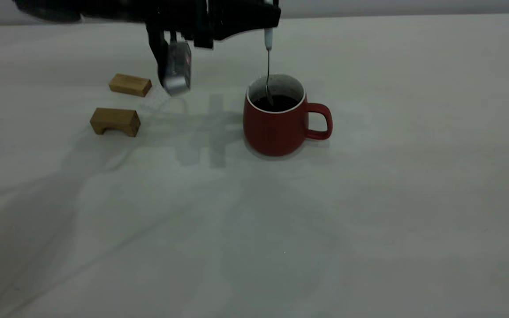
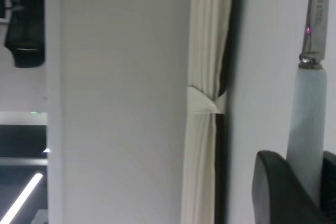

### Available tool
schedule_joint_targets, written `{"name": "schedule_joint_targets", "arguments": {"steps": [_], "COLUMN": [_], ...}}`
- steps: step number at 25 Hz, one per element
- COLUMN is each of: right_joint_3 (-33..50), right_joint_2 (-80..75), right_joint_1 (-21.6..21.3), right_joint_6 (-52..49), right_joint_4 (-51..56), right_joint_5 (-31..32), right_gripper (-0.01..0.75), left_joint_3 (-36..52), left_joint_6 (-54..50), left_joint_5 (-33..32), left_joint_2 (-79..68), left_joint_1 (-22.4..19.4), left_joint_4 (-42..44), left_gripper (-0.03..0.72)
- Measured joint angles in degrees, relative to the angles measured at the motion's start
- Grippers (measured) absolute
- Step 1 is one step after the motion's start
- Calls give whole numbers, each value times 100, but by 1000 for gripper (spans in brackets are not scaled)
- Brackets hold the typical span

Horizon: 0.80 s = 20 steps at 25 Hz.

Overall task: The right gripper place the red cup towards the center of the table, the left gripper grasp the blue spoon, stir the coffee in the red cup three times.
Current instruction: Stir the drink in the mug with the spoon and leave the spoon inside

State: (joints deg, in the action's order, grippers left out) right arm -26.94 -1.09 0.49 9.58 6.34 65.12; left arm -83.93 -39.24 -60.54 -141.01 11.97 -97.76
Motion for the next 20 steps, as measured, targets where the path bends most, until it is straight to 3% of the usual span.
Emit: {"name": "schedule_joint_targets", "arguments": {"steps": [7,13,20], "right_joint_3": [0,0,0], "right_joint_2": [0,0,0], "right_joint_1": [0,0,0], "right_joint_6": [0,-5,-5], "right_joint_4": [0,0,0], "right_joint_5": [0,0,0], "right_gripper": [591,591,591], "left_joint_3": [-6,-39,-39], "left_joint_6": [56,-761,423], "left_joint_5": [399,324,664], "left_joint_2": [-260,-309,-309], "left_joint_1": [21,216,234], "left_joint_4": [-115,-52,-131], "left_gripper": [177,177,177]}}
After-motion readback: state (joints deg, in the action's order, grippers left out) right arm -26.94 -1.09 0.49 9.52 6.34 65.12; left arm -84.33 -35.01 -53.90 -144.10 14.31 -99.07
